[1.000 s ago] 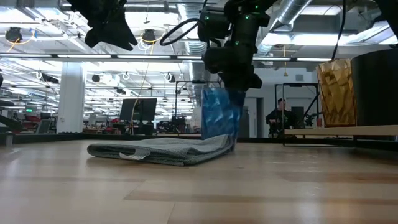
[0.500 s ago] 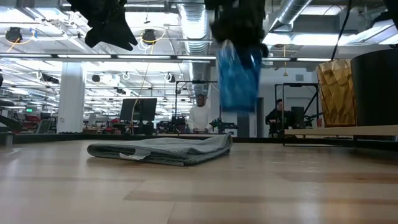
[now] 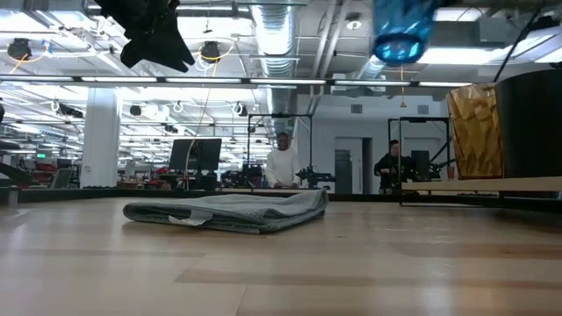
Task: Stack small to large cups/mugs on shelf
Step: Put the blue cup on the shelf
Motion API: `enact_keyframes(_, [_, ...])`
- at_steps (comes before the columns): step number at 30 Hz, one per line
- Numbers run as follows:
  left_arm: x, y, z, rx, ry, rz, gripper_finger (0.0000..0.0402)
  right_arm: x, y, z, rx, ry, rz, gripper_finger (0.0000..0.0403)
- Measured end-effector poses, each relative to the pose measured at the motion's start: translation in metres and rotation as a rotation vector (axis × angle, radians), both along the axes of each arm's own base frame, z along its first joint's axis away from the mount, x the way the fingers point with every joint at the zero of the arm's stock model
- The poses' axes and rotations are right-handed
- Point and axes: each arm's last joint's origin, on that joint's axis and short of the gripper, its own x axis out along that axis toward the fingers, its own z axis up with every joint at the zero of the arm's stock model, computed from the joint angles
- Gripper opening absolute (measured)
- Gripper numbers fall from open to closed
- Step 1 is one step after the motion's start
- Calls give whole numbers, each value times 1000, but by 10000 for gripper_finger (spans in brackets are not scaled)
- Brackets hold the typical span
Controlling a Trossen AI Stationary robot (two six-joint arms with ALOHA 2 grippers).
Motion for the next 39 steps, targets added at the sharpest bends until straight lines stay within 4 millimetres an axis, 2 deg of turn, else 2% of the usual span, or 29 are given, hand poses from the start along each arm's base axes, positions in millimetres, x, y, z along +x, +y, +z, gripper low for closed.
enact_keyframes(3, [0,0,0,0,0,0,114,-14,13,2,20,-14,-59,10])
enact_keyframes(13, [0,0,0,-12,-9,9,114,-53,55,-38,79,155,-269,10])
enact_keyframes(28, [0,0,0,-26,-19,27,114,-104,112,-71,95,267,-646,10])
enact_keyframes(39, [0,0,0,-11,-8,16,114,-121,129,-101,36,312,-803,10])
